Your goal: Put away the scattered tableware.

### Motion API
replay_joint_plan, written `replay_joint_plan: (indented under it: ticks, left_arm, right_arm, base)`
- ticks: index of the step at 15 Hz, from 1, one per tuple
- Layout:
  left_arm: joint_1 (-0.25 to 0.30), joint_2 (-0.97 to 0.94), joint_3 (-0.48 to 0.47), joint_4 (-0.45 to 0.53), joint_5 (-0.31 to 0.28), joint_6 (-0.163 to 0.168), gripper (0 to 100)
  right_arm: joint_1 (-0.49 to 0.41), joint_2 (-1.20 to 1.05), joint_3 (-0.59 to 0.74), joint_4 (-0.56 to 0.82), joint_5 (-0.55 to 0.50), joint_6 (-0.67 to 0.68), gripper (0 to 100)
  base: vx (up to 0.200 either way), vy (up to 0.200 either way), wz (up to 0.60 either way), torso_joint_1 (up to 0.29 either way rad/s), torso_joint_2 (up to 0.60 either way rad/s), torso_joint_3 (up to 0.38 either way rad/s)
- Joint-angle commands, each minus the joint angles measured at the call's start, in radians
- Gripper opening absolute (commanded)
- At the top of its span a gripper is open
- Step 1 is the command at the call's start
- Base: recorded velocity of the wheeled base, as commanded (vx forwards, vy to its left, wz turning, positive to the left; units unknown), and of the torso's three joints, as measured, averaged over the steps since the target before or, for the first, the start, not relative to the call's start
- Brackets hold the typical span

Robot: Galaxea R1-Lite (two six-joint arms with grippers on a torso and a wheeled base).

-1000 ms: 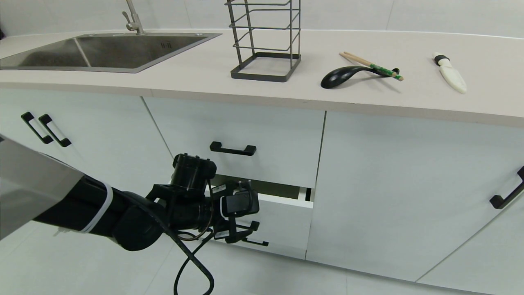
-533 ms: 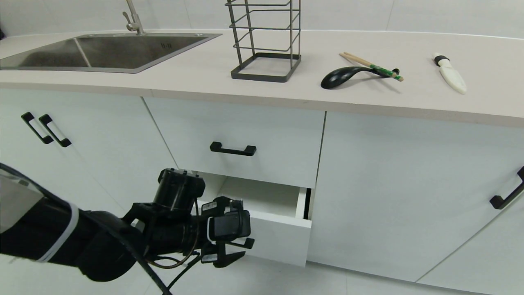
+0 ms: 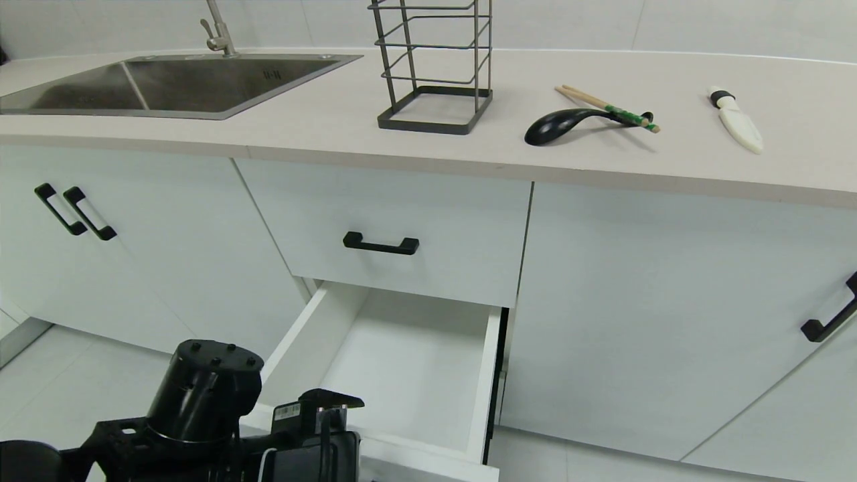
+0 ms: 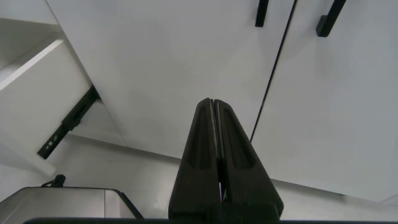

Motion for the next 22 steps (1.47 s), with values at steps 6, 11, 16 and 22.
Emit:
replay_joint_plan:
  ticks: [6,11,16,22]
  left_arm:
    - [-0.011,-0.018,0.002,-0.006,0.001,-0.002,100]
    - [-0.116,-0.131,-0.051,-0.004,-0.025,-0.071,100]
    - [-0.116,-0.299,-0.315,-0.01,0.032,-0.688,100]
    - [0.013,-0.46,-0.015,-0.205,-0.012,-1.059,100]
  right_arm:
    - [0.0,0.001,0.0,0.0,0.0,-0.001,0]
    - [0.0,0.001,0.0,0.0,0.0,-0.001,0]
    - [0.0,0.001,0.0,0.0,0.0,-0.001,0]
    - [0.0,0.001,0.0,0.0,0.0,-0.001,0]
  base:
    - [0.0,0.0,0.0,0.0,0.0,0.0]
    - [0.0,0.0,0.0,0.0,0.0,0.0]
    - [0.0,0.0,0.0,0.0,0.0,0.0]
    - [0.0,0.0,0.0,0.0,0.0,0.0]
